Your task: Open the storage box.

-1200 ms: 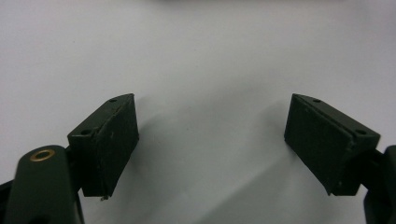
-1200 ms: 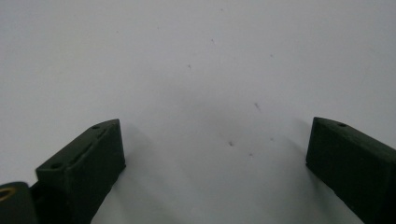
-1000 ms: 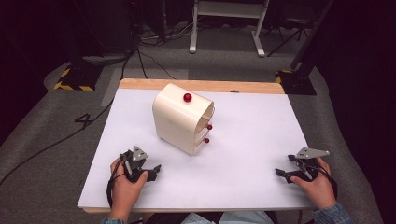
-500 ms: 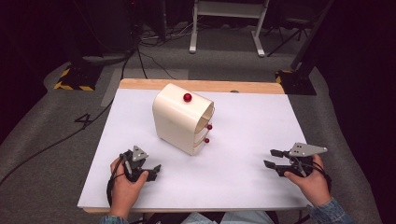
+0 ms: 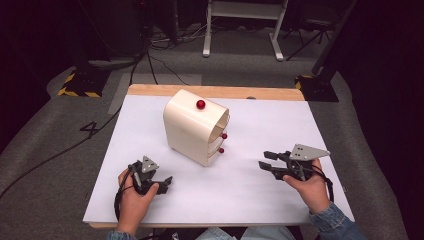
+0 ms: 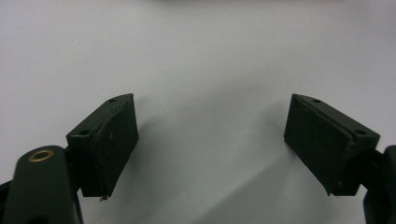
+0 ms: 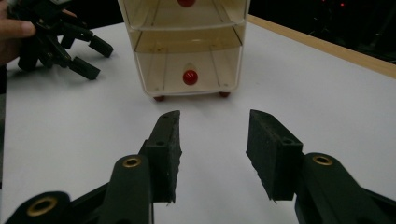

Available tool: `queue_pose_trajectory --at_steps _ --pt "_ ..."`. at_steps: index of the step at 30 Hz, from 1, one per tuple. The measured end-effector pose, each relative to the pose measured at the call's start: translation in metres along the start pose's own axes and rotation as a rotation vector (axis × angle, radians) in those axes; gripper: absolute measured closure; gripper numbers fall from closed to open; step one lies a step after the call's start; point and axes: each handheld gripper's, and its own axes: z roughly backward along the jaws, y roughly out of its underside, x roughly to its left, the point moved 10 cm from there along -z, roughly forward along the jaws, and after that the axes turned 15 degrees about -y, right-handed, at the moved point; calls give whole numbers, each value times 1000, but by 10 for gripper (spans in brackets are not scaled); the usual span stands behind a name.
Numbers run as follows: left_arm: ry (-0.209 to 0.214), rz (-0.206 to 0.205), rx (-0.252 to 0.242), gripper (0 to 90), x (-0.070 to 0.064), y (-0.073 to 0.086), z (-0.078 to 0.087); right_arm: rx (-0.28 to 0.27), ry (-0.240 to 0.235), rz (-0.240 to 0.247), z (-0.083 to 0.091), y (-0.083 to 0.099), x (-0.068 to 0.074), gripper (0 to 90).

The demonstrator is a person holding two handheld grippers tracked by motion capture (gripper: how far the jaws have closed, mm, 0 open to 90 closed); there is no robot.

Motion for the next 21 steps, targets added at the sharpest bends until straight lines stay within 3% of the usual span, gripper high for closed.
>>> queue_pose_trajectory --at_steps 4,12,21 --pt "0 -2 2 176 0 0 0 1 -17 7 -19 -8 0 533" --pt "1 -3 5 174 0 0 0 -29 -78 -26 -65 -18 -2 555" --pt "1 -1 5 174 0 0 0 -40 -91 -40 -90 -13 -15 590"
